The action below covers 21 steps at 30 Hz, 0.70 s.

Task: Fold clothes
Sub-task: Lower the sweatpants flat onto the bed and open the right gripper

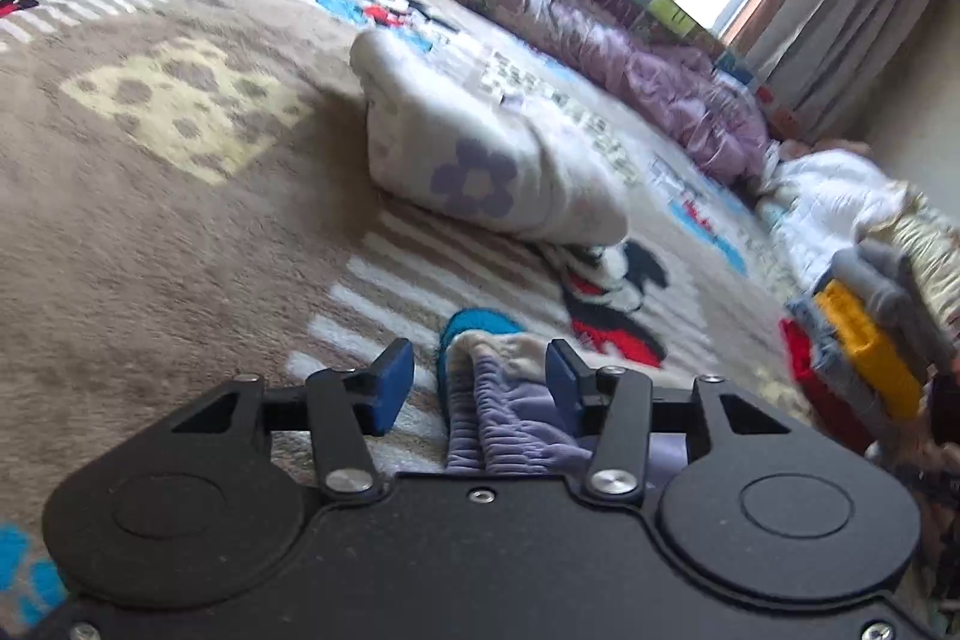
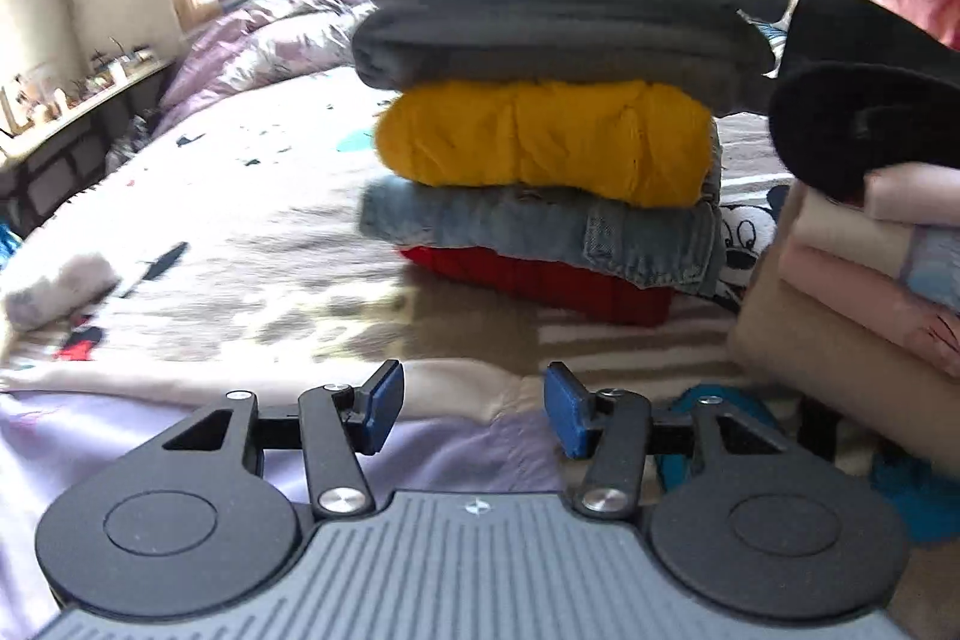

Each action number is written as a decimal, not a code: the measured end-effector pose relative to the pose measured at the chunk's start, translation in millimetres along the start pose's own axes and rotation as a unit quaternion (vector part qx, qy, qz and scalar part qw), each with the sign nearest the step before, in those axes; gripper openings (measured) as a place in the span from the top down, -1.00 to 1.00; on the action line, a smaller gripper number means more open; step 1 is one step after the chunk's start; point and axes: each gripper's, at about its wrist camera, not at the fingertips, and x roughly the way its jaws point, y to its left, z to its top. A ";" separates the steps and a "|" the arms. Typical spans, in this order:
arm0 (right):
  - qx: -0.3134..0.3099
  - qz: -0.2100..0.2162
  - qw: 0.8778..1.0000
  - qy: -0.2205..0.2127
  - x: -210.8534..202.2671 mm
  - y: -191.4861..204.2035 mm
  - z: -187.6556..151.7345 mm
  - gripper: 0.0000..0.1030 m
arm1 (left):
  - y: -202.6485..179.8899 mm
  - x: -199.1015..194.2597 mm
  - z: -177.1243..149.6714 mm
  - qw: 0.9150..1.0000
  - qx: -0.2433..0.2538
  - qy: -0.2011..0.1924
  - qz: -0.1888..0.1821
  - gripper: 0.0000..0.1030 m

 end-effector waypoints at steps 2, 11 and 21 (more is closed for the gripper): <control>0.006 0.018 1.000 0.009 -17.4 1.4 -4.8 -0.02 | 0.8 -12.1 -0.6 1.000 -0.005 -0.008 -0.005 0.09; -0.049 0.085 0.995 0.031 -94.4 48.5 -66.7 -0.02 | -16.2 -64.8 -27.5 1.000 -0.002 0.015 -0.017 0.09; -0.229 0.194 0.952 0.055 -112.8 186.4 -138.5 -0.02 | -46.2 -103.3 -68.9 0.998 -0.030 0.051 -0.015 0.02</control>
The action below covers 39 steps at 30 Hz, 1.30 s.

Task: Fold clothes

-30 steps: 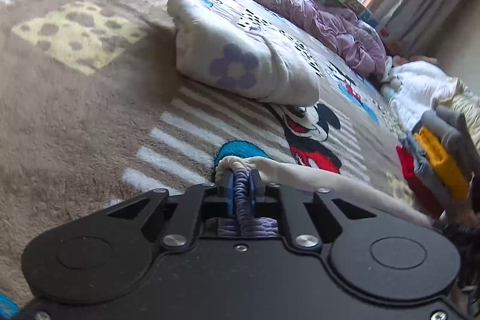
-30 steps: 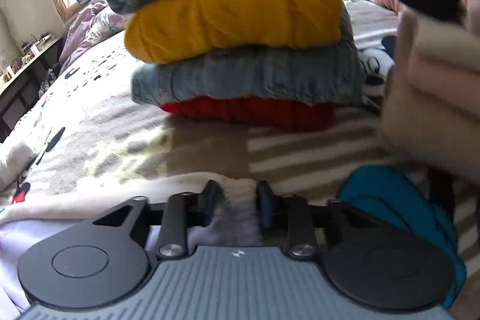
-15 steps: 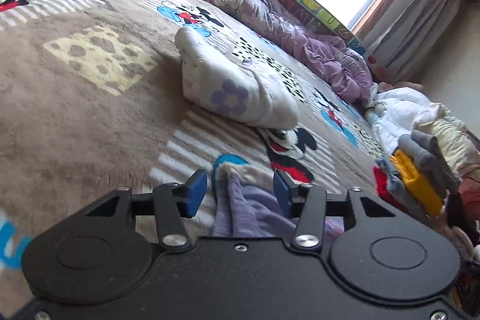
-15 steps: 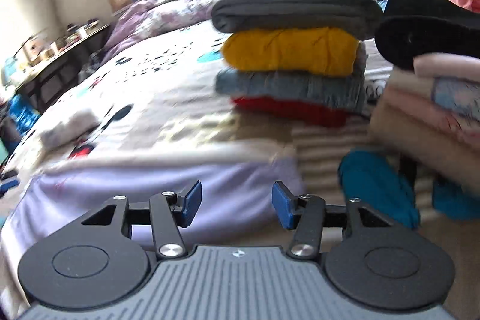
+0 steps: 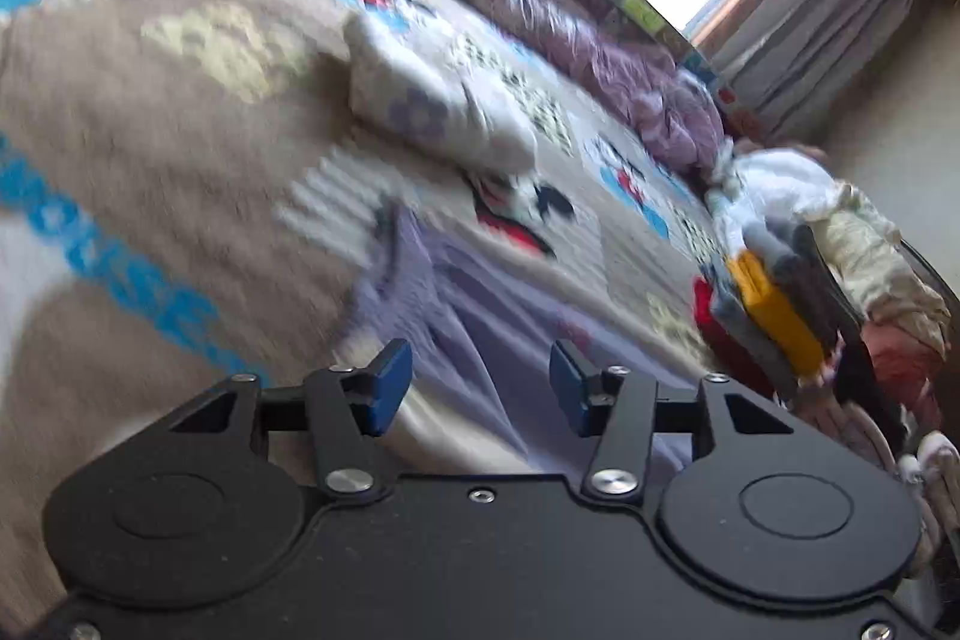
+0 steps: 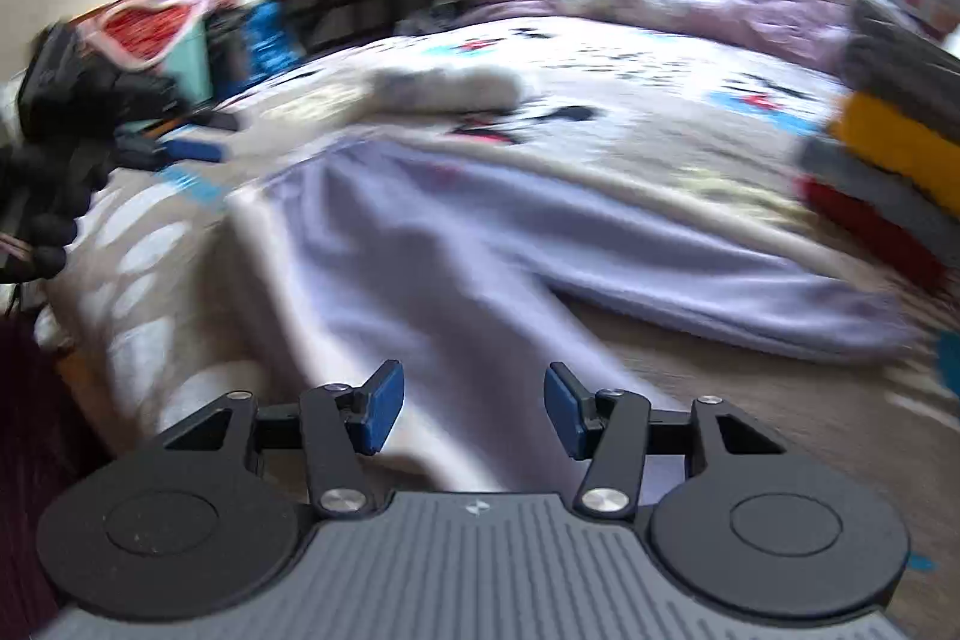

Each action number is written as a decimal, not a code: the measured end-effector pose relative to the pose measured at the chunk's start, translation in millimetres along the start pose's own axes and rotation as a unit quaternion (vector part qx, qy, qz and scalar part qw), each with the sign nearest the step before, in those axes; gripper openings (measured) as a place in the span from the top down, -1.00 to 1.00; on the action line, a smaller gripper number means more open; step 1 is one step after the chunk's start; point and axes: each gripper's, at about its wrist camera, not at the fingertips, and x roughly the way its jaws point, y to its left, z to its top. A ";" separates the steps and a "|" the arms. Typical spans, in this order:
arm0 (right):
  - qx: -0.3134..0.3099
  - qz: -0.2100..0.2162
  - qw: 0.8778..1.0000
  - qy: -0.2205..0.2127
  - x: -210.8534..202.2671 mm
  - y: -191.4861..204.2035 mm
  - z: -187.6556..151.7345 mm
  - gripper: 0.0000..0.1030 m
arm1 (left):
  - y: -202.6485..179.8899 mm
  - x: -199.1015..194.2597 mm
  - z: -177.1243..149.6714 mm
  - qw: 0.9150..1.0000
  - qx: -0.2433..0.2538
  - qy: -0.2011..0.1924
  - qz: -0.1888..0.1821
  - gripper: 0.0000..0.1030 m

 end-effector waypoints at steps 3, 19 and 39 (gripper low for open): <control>-0.037 0.007 0.999 0.012 22.8 27.1 -0.2 -0.02 | -14.7 9.6 -17.5 0.999 0.000 0.024 0.025 0.02; -0.115 0.012 0.991 -0.063 -4.5 100.6 -15.7 0.91 | 17.1 -20.4 -33.2 0.997 -0.054 -0.049 -0.009 0.98; -0.058 -0.013 0.997 -0.046 -44.1 86.8 -41.6 0.35 | -7.7 -24.8 -67.6 0.999 0.025 -0.047 -0.008 0.88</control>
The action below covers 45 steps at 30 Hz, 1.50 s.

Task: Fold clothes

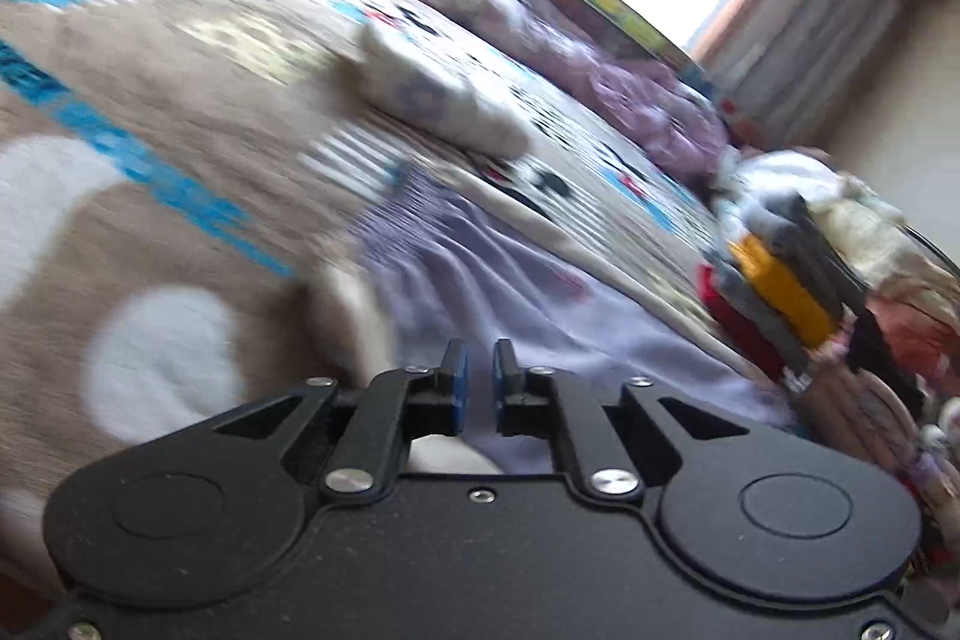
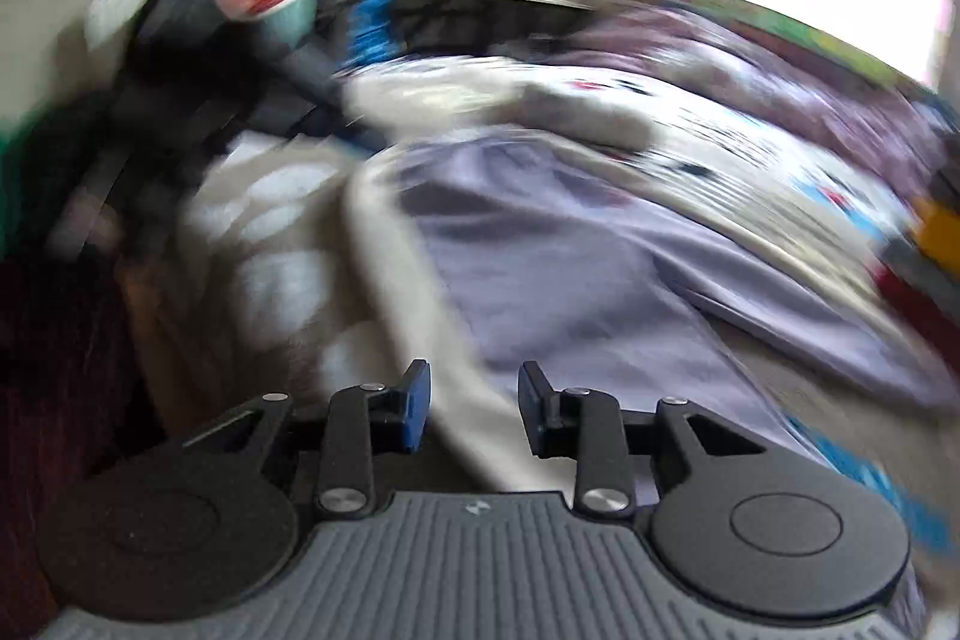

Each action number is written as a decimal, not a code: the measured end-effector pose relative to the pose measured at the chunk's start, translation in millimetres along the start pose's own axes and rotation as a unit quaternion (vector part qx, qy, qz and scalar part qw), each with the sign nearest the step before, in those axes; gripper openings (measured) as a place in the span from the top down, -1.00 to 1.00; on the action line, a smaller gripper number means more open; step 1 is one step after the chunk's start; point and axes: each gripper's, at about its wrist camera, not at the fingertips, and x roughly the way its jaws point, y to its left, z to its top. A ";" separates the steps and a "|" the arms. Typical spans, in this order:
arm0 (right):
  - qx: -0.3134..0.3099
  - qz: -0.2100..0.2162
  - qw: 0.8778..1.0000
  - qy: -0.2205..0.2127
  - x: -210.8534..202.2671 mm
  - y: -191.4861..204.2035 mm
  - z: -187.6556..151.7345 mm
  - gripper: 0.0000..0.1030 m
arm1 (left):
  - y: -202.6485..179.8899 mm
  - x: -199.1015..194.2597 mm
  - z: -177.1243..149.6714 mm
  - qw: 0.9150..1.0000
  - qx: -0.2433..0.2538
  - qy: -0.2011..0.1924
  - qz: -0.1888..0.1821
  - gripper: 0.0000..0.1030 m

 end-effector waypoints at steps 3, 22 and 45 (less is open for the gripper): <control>0.123 -0.043 0.991 -0.017 -24.4 -51.8 -10.8 0.34 | -20.8 22.3 -15.2 0.999 0.013 0.034 -0.035 0.88; 0.436 -0.168 0.884 -0.015 -51.6 -148.3 -120.8 0.41 | -166.8 77.9 -115.1 0.951 0.243 0.137 -0.132 0.43; 0.456 -0.152 0.876 -0.040 -105.8 -142.2 -150.3 0.72 | -172.5 72.6 -138.7 0.934 0.275 0.178 -0.143 0.20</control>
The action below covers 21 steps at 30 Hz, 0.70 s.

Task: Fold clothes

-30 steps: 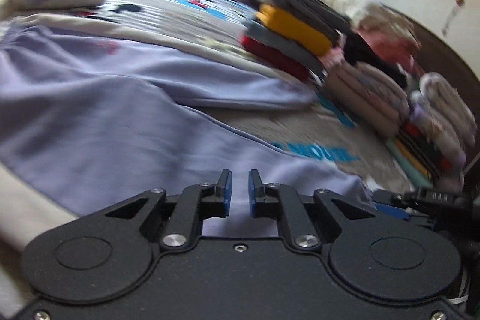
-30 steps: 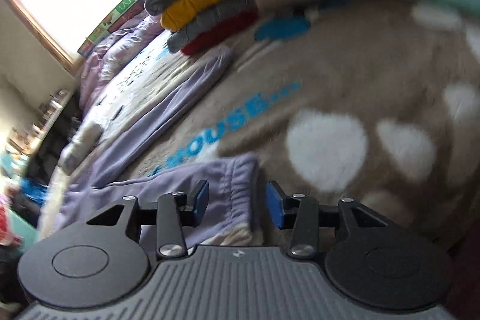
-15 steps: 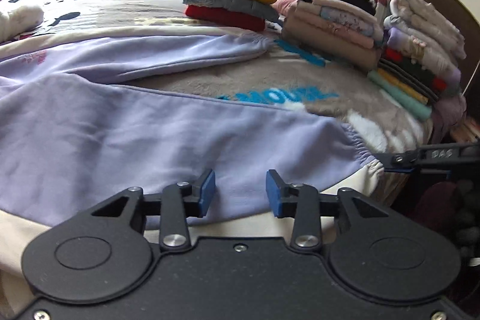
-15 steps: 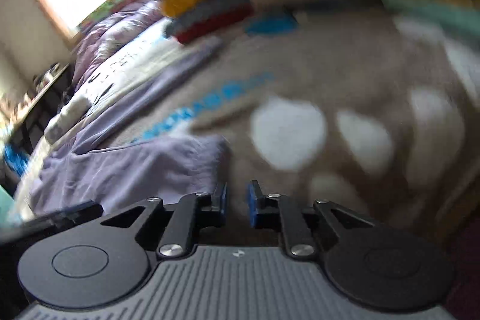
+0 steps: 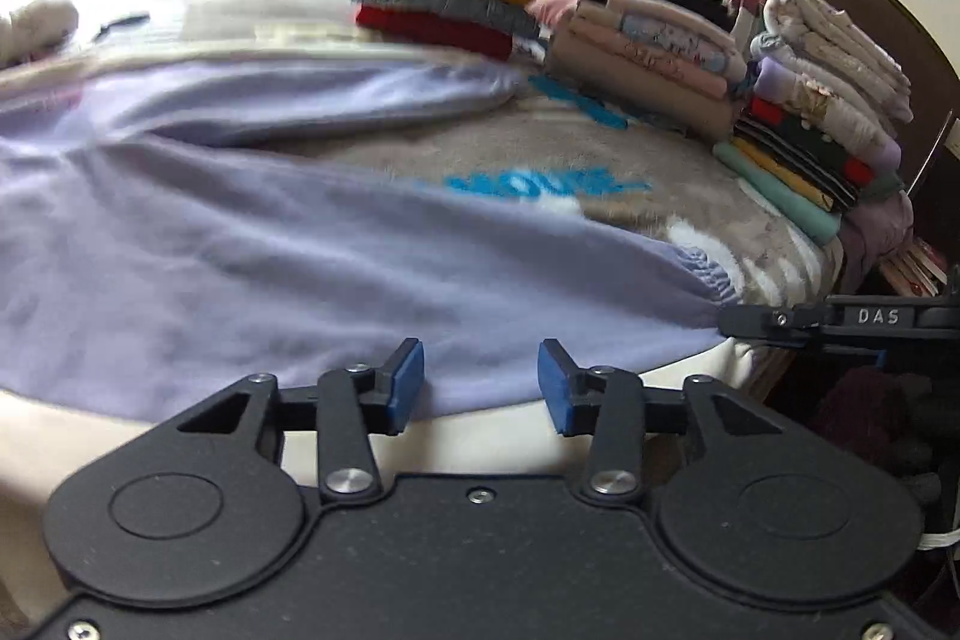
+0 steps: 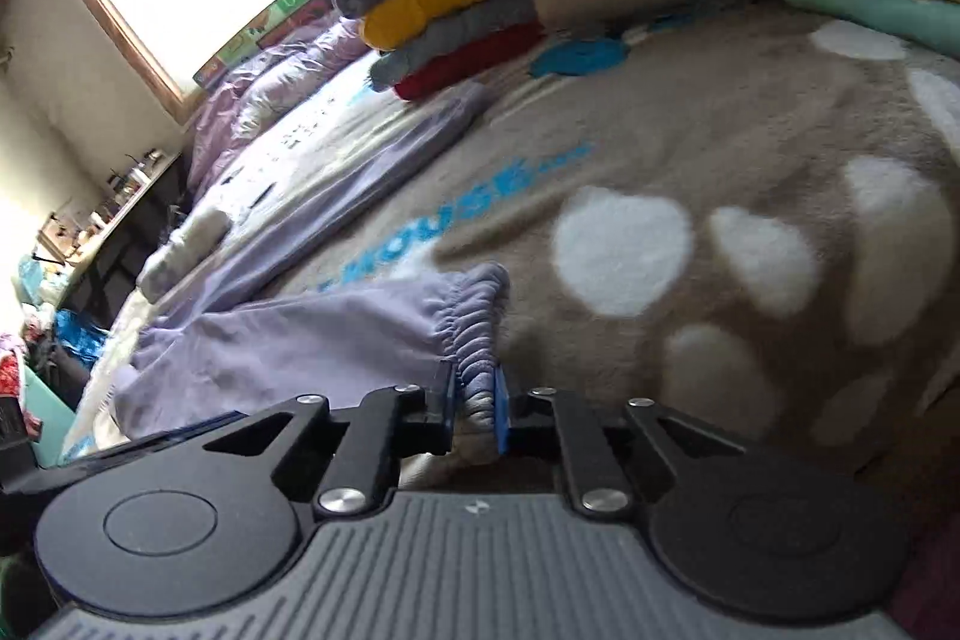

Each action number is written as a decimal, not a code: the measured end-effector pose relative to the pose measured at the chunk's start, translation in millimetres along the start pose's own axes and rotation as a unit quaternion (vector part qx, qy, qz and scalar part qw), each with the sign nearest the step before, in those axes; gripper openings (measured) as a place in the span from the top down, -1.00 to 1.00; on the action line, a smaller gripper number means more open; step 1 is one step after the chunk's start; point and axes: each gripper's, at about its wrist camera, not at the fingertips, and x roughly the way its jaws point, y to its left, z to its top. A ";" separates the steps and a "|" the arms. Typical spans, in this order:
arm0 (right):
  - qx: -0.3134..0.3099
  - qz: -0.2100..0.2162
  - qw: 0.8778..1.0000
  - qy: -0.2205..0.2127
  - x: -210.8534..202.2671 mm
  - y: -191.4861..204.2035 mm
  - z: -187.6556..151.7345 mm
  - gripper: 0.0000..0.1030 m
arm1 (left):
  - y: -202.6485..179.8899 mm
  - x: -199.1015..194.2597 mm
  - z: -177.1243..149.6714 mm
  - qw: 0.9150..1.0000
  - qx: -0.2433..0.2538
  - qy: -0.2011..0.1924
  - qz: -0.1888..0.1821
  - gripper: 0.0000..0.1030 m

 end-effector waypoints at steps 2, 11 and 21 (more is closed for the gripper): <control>0.010 -0.004 1.000 0.026 6.1 -6.7 -3.8 0.71 | 5.4 -6.4 1.6 1.000 -0.012 -0.012 0.004 0.20; -0.083 -0.006 0.994 -0.076 -11.4 28.1 4.3 0.55 | 79.8 -61.9 4.9 0.975 -0.134 -0.127 0.122 0.20; -0.208 -0.038 0.977 -0.003 66.3 56.1 1.7 0.58 | 162.9 -104.3 -14.0 0.928 -0.276 -0.140 0.210 0.35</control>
